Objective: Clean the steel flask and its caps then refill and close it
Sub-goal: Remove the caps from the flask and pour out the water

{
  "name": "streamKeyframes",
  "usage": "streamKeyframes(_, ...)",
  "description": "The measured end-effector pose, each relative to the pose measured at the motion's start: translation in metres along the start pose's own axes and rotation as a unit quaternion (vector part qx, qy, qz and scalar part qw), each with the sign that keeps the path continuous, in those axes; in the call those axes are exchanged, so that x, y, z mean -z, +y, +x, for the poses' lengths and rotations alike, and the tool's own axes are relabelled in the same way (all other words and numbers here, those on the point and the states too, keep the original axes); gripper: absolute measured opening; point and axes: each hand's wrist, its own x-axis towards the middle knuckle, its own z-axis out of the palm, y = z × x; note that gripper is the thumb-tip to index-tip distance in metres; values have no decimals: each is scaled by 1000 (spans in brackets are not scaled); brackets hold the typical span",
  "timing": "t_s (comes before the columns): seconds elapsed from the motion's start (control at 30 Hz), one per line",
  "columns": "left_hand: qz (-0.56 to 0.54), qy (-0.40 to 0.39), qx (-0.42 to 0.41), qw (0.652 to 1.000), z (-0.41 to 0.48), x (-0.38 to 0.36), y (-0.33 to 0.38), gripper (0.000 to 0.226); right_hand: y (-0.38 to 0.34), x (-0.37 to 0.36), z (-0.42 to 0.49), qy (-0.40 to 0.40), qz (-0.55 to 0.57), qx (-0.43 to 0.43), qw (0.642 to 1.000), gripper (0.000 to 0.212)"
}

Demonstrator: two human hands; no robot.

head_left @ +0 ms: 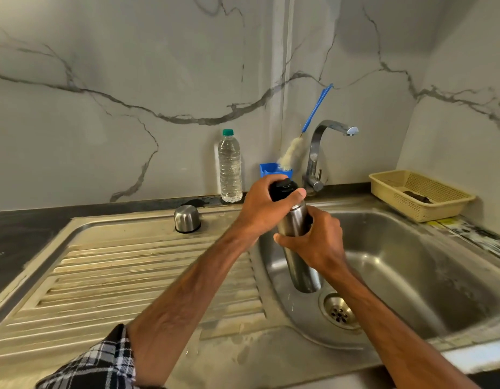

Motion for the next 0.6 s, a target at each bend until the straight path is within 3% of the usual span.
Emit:
streamKeyframes(0.1,-21,-79,-12,997,6,10,2,57,3,8,4,19,4,-19,1000,50)
streamKeyframes(0.23,-6,14,-37,999,6,8,-1,63,0,9,4,20,3,-23,1000,57)
streamKeyframes(0.33,23,98,10,995,2,1,-4,78,-2,5,-1,12,8,-13,1000,54)
streamKeyframes(0.43,10,99,61,993,2,0,-7,90,-6,0,-4,0,3,6,1000,53)
streamKeyframes(0.5,-10,84,56,995,2,1,-8,82,-9,-2,-4,-8,-10,17,1000,54)
streamKeyframes(0.6,-32,37,-5,999,2,1,-6,49,-9,0,-3,-9,-8,16,1000,53)
